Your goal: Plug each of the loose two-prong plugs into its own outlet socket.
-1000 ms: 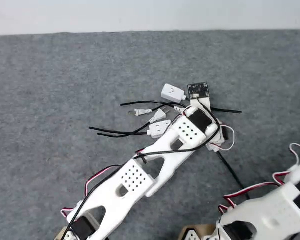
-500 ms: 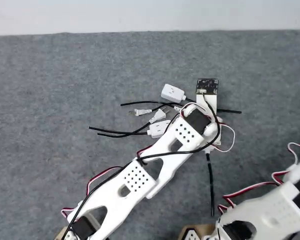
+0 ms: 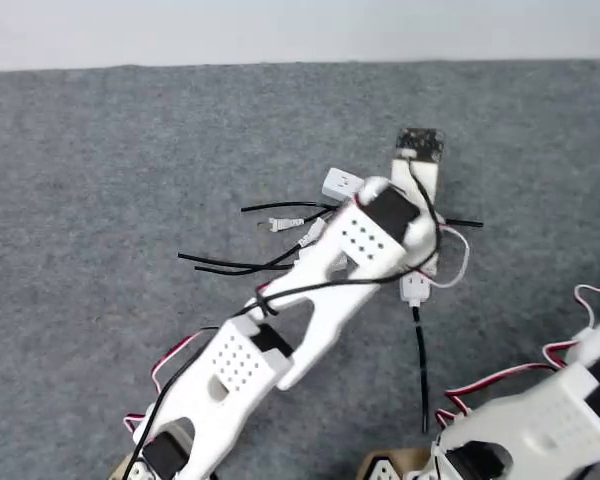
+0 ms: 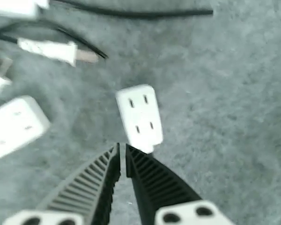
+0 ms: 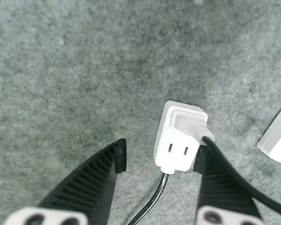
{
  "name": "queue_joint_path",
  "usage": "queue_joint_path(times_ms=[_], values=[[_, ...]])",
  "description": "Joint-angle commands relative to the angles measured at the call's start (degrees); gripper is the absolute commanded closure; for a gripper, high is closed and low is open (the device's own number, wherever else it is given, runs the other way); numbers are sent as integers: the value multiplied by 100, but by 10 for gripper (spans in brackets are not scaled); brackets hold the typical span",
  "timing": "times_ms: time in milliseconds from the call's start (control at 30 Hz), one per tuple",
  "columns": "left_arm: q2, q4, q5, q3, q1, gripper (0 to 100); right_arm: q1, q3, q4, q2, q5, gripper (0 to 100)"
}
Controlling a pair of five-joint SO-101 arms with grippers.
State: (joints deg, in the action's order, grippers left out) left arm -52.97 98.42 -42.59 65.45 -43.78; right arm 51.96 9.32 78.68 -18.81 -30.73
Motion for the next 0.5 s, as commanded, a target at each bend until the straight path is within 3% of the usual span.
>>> queue_joint_path(times_ms=[0, 200, 467], values=[[818, 229, 466, -312, 246, 987, -145, 18, 48, 84, 70, 768], [2040, 167, 862, -1727, 229, 987, -171, 18, 57, 84, 79, 768], [1415, -1591, 44, -2686, 202, 984, -171, 18, 57, 75, 79, 768]])
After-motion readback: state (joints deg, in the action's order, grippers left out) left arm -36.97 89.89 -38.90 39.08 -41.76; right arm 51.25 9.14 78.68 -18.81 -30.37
